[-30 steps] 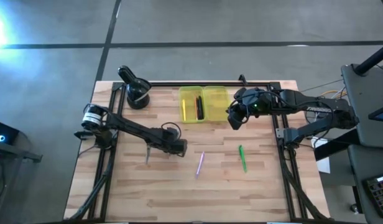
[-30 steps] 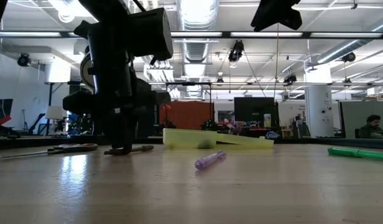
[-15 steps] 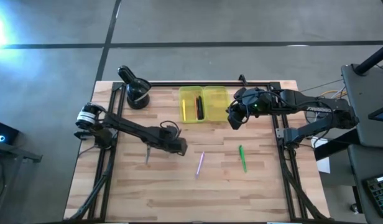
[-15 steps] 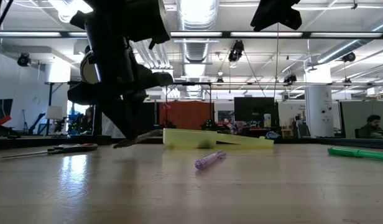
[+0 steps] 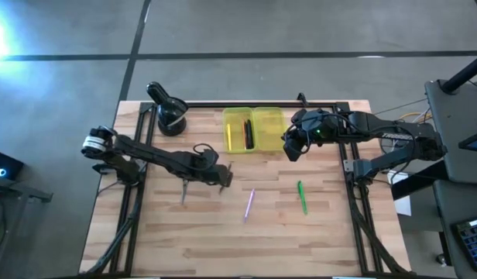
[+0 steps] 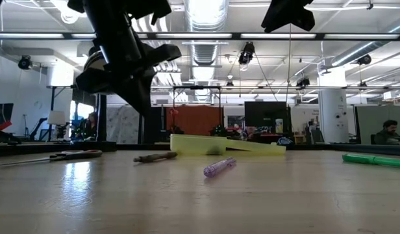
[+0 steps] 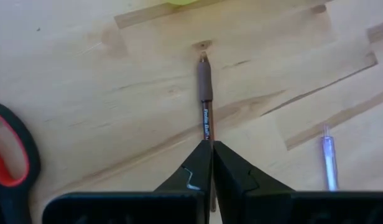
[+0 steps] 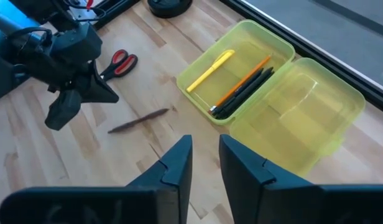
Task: Pick & place school supplies into a supply box
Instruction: Put the brown pen into the yellow supply box
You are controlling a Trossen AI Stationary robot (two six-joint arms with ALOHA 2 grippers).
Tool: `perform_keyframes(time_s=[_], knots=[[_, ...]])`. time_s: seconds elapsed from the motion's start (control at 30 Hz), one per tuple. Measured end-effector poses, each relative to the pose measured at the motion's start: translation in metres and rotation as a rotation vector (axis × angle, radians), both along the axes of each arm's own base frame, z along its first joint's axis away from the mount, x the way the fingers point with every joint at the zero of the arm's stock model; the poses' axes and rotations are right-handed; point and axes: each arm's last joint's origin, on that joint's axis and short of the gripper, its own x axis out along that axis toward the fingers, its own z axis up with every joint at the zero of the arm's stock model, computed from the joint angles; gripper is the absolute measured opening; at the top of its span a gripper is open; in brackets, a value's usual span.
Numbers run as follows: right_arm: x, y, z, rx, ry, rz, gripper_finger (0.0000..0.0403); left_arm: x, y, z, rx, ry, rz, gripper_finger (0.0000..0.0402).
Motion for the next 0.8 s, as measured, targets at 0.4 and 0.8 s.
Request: perform_keyframes(time_s=[0.4,0.8], knots=[[0.0,0.0,0.0,0.01,-0.004,-0.005,0.0068,0.012,-0.001,-0.011,-0.098,-0.028,-0.034,0.0015],[-0.002,0.001,0.001,0.046,-0.013,0.011,0.0076,0.022,-0.004,-0.033,-0.117,0.015,-0.04,0.0097]])
